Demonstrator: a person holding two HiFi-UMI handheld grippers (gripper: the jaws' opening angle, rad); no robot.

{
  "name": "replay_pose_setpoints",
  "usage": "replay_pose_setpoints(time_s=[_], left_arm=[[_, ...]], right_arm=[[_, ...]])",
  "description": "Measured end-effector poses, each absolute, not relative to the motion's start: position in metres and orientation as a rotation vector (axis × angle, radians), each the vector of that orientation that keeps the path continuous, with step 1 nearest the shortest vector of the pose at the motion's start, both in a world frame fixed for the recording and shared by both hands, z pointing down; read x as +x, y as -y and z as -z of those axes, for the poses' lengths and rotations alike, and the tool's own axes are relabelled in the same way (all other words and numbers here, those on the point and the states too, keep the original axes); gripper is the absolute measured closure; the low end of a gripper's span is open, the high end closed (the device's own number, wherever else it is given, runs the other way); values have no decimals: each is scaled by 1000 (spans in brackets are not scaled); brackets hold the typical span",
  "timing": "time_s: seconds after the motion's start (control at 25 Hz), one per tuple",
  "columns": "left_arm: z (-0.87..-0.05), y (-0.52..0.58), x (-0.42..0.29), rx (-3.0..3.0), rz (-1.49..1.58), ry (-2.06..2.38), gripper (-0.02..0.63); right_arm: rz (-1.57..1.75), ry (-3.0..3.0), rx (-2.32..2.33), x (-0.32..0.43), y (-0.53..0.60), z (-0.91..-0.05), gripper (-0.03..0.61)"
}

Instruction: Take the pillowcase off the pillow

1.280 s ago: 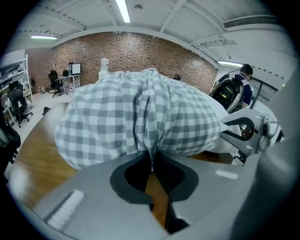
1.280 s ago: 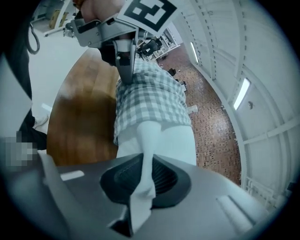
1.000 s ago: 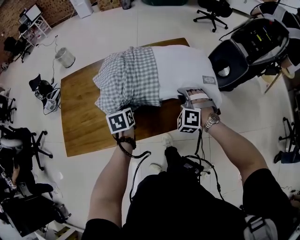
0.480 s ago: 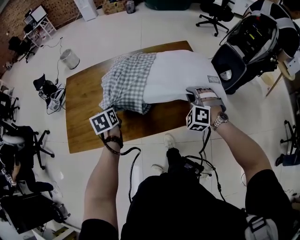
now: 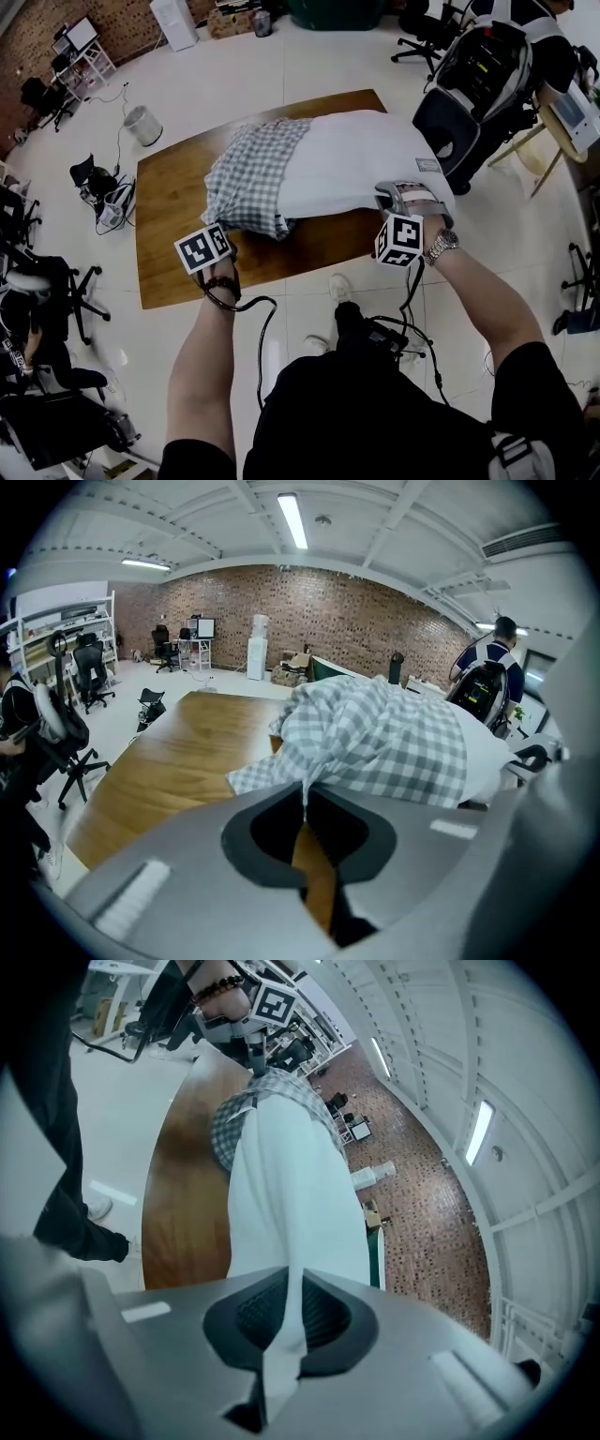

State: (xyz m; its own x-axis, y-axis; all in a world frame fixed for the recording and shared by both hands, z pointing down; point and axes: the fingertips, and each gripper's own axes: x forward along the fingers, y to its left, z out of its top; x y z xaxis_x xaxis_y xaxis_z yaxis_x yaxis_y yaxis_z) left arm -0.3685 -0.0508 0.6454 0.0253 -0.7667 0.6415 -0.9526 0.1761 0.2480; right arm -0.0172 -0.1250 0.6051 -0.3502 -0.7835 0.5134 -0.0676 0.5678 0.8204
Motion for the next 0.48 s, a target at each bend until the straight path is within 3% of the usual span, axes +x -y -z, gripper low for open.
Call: replay_pose_setpoints(time_s=[0.12,0.36,0.48], left_arm=[[-649,42,-364,1644,-362,1759,595],[-649,25,-356,1722,-429,1818,532],[-643,12,-351,1770,-466,1878,518]], right_arm=[[883,1801,693,-26,113,-612,558],[820,1909,648,-38,82,-613,433],[854,1967,619,-49,54,-599,426]])
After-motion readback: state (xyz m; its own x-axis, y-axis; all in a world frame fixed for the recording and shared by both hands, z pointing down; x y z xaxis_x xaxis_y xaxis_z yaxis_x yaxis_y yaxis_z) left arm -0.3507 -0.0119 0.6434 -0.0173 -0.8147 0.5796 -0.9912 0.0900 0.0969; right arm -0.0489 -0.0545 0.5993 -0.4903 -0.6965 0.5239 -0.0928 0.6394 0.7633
